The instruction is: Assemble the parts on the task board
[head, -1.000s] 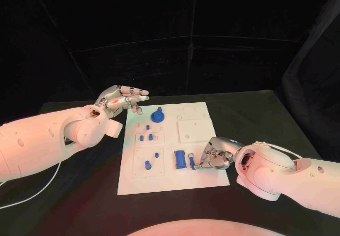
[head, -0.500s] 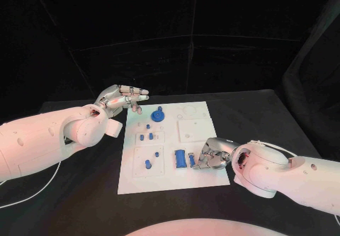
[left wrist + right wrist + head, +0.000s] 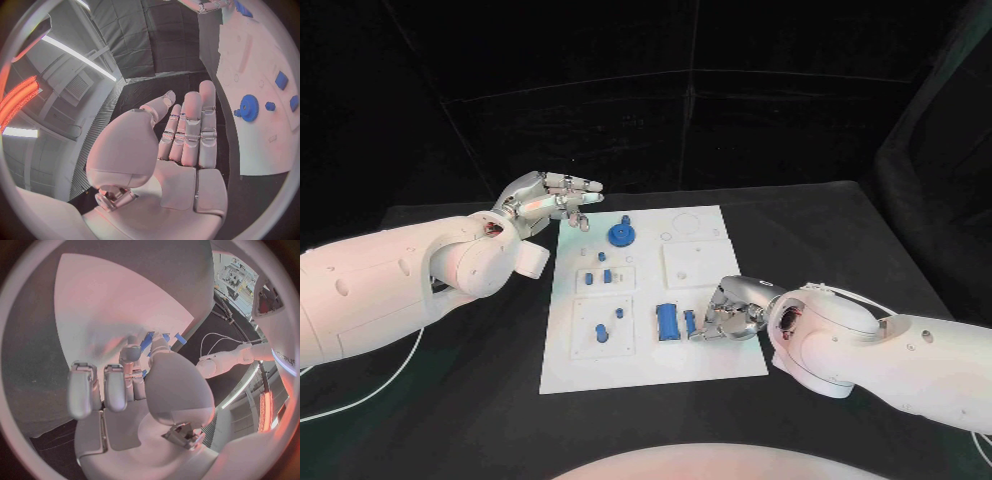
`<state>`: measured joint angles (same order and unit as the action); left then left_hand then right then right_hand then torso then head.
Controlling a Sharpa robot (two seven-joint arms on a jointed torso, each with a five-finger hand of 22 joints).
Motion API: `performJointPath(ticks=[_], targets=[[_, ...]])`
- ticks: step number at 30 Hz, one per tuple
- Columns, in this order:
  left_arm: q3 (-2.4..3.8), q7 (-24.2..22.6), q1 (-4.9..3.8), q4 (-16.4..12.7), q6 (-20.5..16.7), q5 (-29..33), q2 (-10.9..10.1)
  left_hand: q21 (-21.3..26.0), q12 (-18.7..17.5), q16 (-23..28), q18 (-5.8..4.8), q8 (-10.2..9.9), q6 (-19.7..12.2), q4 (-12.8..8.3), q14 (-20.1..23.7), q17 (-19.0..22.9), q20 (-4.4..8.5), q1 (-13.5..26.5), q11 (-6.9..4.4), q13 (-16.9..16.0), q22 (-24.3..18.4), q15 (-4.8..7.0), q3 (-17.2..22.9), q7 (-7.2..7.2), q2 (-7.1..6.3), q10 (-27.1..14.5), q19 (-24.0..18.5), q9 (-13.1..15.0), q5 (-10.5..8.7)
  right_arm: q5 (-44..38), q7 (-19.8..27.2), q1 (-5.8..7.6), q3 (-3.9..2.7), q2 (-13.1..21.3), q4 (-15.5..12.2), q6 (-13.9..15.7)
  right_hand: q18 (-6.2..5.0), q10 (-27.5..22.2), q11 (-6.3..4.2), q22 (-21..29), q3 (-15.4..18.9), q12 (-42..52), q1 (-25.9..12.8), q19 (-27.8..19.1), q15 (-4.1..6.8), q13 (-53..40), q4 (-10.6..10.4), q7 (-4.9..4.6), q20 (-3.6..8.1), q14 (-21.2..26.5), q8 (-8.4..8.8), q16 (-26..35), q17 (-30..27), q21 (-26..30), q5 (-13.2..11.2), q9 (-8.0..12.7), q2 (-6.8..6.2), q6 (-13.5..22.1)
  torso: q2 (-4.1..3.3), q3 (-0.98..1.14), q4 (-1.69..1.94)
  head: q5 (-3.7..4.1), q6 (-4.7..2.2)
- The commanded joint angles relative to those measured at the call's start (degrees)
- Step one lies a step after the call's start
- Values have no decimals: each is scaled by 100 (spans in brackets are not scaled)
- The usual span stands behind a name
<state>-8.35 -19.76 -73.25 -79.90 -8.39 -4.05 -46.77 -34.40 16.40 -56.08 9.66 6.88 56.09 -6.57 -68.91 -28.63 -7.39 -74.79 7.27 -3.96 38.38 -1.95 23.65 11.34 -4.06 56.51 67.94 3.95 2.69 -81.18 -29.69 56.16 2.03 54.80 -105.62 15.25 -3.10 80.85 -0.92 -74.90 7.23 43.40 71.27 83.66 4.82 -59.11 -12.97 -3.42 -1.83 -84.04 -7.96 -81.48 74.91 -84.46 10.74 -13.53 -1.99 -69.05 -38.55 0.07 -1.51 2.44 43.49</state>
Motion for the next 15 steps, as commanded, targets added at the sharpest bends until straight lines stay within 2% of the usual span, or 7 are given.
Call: performJointPath(ticks=[1, 11, 15], targets=[[4, -21, -9, -9, 51, 18, 1, 28, 22, -11, 80, 33, -25, -25, 49, 14, -5, -13, 18, 9, -8, -5, -1, 30, 28, -42, -22, -8, 16, -3, -59, 8, -3, -13, 15, -16, 77, -30, -7, -662, 64, -28, 90, -16, -28, 19, 14, 7, -23, -338, -2, 25, 123, 29, -24, -4, -7, 34, 6, 0, -4, -5, -3], [4, -4, -9, -10, 61, 18, 1, 28, 26, -13, 81, 35, -27, -36, 52, 19, -4, -27, 17, 10, -10, -4, 6, 29, 31, -46, -22, -9, 17, 53, -72, 8, -3, -26, 33, -137, 64, -67, 7, -613, 181, -108, 164, -55, -39, 59, 73, -10, -30, -327, 11, 66, 69, 68, -156, -4, -62, 75, 5, -3, -5, -2, -7], [4, 3, -9, -8, 57, 18, -1, 28, 31, -15, 82, 36, -29, -48, 55, 23, -3, -44, 16, 10, -11, -2, 15, 29, 37, -49, -22, -9, 17, 145, 26, 8, -3, -11, 11, -54, 58, -92, 22, -590, 301, -151, 166, -75, -51, 78, 88, -25, -41, -322, 20, 90, 42, 89, -301, -4, -129, 112, 9, -1, -9, -7, -16]])
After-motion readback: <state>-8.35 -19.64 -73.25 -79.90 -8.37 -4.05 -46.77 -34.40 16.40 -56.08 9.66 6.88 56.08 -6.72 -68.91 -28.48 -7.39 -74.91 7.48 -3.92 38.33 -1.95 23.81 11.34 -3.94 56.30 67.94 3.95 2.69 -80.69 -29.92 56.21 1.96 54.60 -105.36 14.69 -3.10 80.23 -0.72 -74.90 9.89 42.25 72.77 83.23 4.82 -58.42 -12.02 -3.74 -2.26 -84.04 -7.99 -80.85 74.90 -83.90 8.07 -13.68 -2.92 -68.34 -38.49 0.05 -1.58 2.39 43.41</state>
